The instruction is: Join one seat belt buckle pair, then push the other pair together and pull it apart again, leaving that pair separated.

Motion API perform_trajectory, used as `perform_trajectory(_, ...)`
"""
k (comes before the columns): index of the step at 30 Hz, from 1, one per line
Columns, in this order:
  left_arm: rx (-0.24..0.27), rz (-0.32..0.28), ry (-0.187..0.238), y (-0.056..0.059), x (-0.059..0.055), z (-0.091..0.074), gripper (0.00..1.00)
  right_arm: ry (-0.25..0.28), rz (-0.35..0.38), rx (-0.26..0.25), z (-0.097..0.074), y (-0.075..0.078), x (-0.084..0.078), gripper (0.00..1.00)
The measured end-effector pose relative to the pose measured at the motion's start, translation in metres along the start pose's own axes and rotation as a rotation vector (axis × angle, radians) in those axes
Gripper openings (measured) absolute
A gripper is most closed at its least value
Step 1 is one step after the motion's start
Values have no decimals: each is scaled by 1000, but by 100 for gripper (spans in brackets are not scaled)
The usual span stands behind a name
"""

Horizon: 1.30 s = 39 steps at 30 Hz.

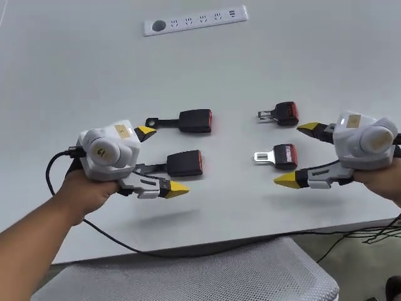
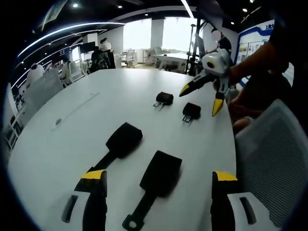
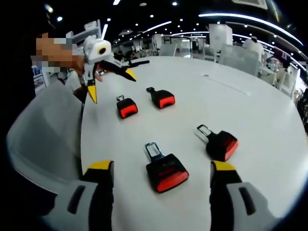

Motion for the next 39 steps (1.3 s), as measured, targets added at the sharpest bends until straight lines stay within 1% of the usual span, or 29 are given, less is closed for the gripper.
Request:
perform_trajectory(2, -10, 7, -2, -1, -1, 4, 90, -8, -5, 11, 2, 2, 0, 83)
perform_trajectory(5, -34, 14, -28, -4, -4, 14, 87, -26, -19, 34, 6, 7, -2, 82)
perform_trajectory(8, -59, 17, -40, -6, -7, 21, 83, -47, -35, 58, 9, 10, -4, 80)
perform_trajectory(10, -78, 32, -60, -5, -10, 26, 80, -61, -48, 73, 10, 11, -6, 77)
perform_trajectory(12, -92, 42, -69, -5, -12, 31, 78, -76, -59, 84, 10, 12, -7, 74)
perform_trajectory(14, -98, 49, -80, -5, -13, 34, 76, -85, -66, 94, 10, 13, -8, 72)
perform_trajectory(18, -108, 53, -81, -5, -15, 39, 71, -115, -78, 105, 10, 14, -13, 69)
perform_trajectory(19, -107, 57, -86, -5, -17, 41, 70, -101, -89, 100, 12, 15, -13, 68)
perform_trajectory(20, -107, 57, -86, -5, -18, 41, 69, -109, -82, 101, 12, 15, -14, 67)
perform_trajectory(23, -111, 59, -89, -6, -21, 43, 66, -112, -83, 103, 13, 16, -13, 65)
perform_trajectory(24, -116, 60, -77, -6, -20, 43, 64, -111, -89, 104, 14, 17, -14, 64)
perform_trajectory(25, -123, 70, -68, -6, -20, 44, 62, -111, -93, 104, 14, 17, -14, 64)
perform_trajectory(29, -120, 105, -72, -7, -22, 43, 58, -120, -101, 115, 13, 16, -14, 61)
perform_trajectory(31, -121, 112, -70, -8, -22, 43, 55, -123, -120, 116, 13, 16, -14, 58)
perform_trajectory(33, -127, 115, -66, -8, -21, 43, 49, -117, -124, 119, 13, 16, -14, 55)
perform_trajectory(34, -121, 128, -64, -9, -21, 44, 47, -116, -121, 124, 13, 16, -14, 53)
perform_trajectory(36, -117, 160, -79, -10, -22, 44, 45, -120, -140, 134, 13, 15, -14, 49)
perform_trajectory(37, -117, 170, -78, -11, -22, 43, 44, -116, -152, 137, 13, 15, -14, 48)
perform_trajectory(38, -120, 160, -80, -10, -22, 43, 43, -119, -157, 134, 13, 15, -14, 47)
perform_trajectory(39, -125, 199, -61, -12, -20, 44, 41, -120, -162, 132, 13, 16, -14, 46)
Point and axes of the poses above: the centre of the closed fingertips' face, and the gripper's own axes: z roughly forward along the fingers, y roughly to its right, x roughly out of its top, the point moved 10 cm from there along -z, roughly backward along the fingers
